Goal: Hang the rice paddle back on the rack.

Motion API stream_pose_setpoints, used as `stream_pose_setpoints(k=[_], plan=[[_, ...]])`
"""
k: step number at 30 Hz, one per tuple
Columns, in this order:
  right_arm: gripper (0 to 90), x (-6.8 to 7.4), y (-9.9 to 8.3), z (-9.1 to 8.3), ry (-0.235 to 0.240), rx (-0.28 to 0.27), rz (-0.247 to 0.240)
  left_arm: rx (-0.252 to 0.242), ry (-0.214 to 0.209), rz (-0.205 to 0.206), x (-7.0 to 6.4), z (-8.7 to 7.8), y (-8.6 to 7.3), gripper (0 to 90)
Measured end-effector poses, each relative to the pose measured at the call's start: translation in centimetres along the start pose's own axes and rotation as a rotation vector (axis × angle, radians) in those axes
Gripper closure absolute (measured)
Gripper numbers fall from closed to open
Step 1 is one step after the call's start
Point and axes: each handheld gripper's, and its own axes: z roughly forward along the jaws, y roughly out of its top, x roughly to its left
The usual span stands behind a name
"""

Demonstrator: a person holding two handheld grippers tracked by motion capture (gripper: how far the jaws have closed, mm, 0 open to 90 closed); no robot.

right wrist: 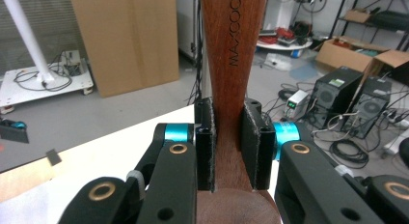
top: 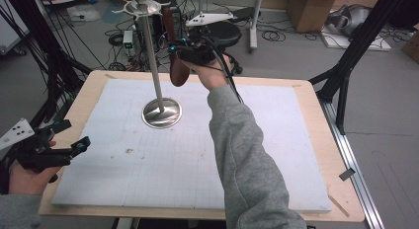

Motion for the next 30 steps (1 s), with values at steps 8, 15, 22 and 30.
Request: stream_pose_setpoints(k=[8, 15, 22, 30], plan=[[77.4, 0.0, -0.1, 0.2, -0.014, 0.005, -0.005, 0.006, 0.013, -0.007, 0.4, -0.2, -0.3, 1.7], [77.4, 0.1, -0.1, 0.5, -0.016, 0.009, -0.005, 0.004, 0.015, -0.003, 0.3, -0.3, -0.3, 1.7], [77.4, 0.1, -0.2, 0.9, -0.031, 0.000, -0.005, 0.015, 0.024, 0.006, 0.4, -0.4, -0.4, 1.7], [77.4, 0.3, -0.2, 1.3, -0.038, -0.001, -0.012, 0.012, 0.025, 0.004, 0.4, -0.5, -0.3, 1.7]])
